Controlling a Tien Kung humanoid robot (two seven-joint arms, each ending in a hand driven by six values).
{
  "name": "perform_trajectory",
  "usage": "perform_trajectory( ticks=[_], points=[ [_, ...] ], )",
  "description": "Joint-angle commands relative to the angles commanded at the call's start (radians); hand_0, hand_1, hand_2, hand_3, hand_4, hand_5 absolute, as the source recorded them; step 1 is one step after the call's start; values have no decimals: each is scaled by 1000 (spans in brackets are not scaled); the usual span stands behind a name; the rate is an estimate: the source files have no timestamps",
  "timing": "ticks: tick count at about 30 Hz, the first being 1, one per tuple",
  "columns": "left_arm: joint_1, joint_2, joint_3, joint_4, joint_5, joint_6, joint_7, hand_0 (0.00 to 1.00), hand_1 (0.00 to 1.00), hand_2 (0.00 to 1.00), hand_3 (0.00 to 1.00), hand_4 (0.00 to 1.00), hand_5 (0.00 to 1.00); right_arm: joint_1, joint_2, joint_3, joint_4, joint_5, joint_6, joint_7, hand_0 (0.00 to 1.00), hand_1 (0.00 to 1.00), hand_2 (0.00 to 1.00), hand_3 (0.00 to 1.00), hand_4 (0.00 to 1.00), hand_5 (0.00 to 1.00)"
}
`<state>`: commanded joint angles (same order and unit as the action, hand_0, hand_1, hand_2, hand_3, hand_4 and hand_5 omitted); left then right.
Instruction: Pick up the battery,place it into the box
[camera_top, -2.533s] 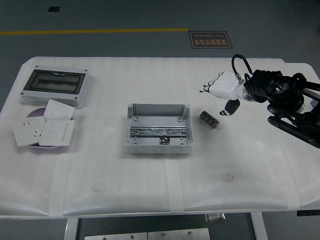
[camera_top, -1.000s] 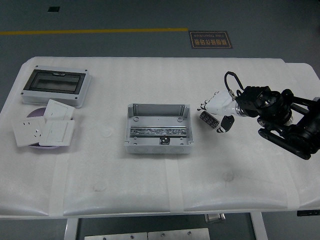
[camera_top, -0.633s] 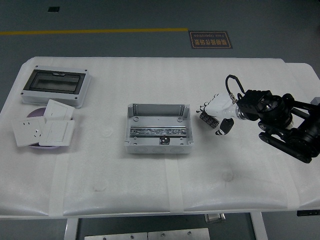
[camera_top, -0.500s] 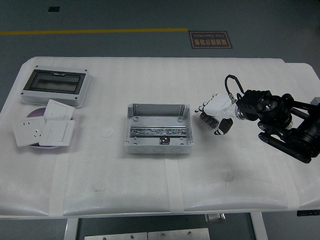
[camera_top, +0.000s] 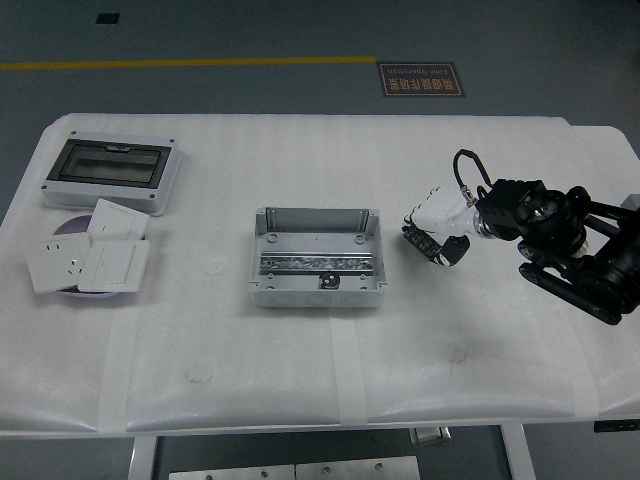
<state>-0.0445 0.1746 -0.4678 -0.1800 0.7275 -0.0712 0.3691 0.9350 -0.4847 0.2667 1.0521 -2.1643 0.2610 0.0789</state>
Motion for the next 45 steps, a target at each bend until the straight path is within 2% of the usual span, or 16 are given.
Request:
perform_trajectory(
  ticks=[1,2,7,8,15,20,23,29,34,36,39,45],
  points=[
    [0,0,1,0,-1,0,0,680,677,580,643,632,325,-1,0,0,-1,1,-1,0,832,713,746,737,361,171],
    [-1,0,3,0,-2,0,-1,680,677,580,644,633,325,-2,1,0,-1,2,-2,1,820,706,733,730,321,145],
    [0,-1,17,0,-16,1,-4,680,677,580,644,633,325,-4,2,1,-1,7,-6,4,820,706,733,730,321,145],
    [0,-1,18,0,-17,1,-4,680,677,579,644,636,330,-4,1,1,0,8,-6,4,819,702,730,733,292,120],
    [1,-1,18,0,-18,4,-5,680,677,578,643,636,332,13,-10,-5,15,25,-19,3,814,699,732,735,300,114],
    [1,-1,24,0,-25,7,-8,680,677,579,642,635,332,28,-23,-23,27,49,-49,-9,809,695,727,736,303,113],
    [2,-2,18,0,-21,7,-7,680,677,579,642,635,332,36,-40,-55,43,83,-93,-35,809,695,727,736,303,113],
    [10,-4,-22,0,16,4,3,680,678,579,643,636,332,37,-96,-173,123,206,-249,-151,804,691,726,735,305,111],
    [16,-7,-42,0,34,2,9,680,677,579,644,636,332,9,-123,-89,224,244,-368,-200,801,689,725,735,306,112],
    [16,-7,-41,0,34,3,10,680,677,579,644,636,332,-2,-124,-47,263,233,-397,-205,801,689,725,735,306,112],
    [15,-7,-40,0,33,2,10,680,677,579,643,636,332,-7,-123,4,299,214,-416,-208,801,689,728,739,312,108],
    [12,-5,-39,0,33,3,10,680,677,579,643,636,330,13,-135,-35,266,223,-418,-201,800,689,726,741,317,110]
  ],
)
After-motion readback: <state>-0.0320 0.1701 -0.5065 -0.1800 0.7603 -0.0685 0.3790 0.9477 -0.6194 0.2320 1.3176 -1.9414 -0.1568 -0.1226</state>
